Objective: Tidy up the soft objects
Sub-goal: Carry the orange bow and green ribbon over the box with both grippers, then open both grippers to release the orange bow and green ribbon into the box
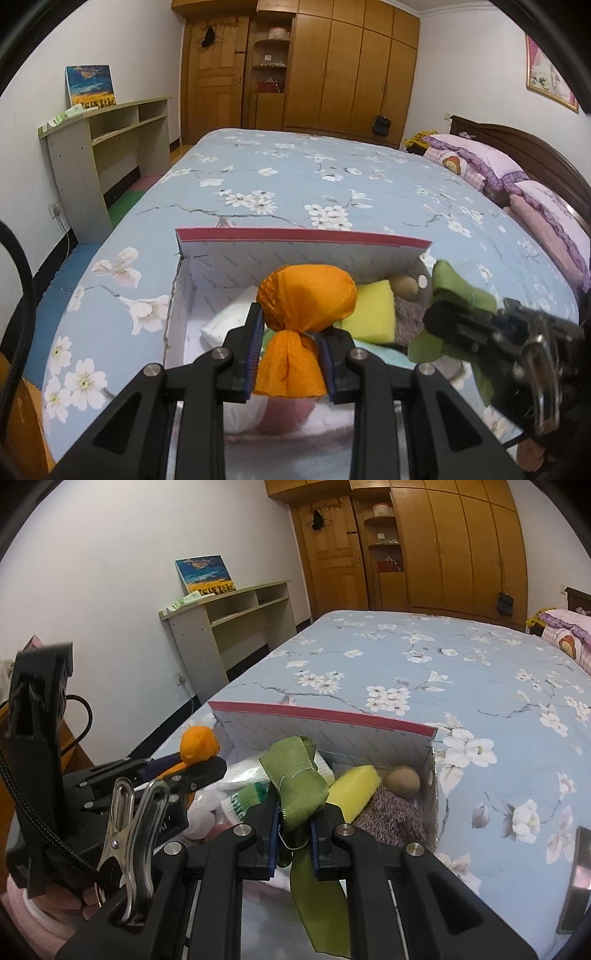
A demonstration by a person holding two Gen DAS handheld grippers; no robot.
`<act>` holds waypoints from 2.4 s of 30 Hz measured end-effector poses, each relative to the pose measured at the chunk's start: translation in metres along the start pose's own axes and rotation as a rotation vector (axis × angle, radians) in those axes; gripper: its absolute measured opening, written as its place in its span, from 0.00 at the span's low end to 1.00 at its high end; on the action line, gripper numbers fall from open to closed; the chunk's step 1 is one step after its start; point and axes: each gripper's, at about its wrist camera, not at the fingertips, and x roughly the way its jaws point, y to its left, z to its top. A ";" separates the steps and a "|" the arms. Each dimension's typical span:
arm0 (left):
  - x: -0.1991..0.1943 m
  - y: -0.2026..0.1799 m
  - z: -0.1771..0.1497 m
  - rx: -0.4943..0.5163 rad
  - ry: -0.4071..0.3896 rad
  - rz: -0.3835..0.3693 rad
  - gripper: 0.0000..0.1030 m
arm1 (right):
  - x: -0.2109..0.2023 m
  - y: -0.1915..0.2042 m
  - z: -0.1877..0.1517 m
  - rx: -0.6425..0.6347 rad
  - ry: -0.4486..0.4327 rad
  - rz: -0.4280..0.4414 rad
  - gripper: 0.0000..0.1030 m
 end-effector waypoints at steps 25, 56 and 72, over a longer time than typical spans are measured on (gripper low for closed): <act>0.080 0.015 -0.015 -0.041 0.104 0.042 0.27 | 0.063 -0.041 -0.016 0.046 0.068 -0.077 0.13; 0.089 0.011 -0.014 -0.036 0.132 0.097 0.60 | 0.075 -0.052 -0.023 0.096 0.065 -0.074 0.41; 0.075 0.007 -0.013 -0.036 0.095 0.120 0.69 | 0.063 -0.049 -0.020 0.091 0.033 -0.080 0.64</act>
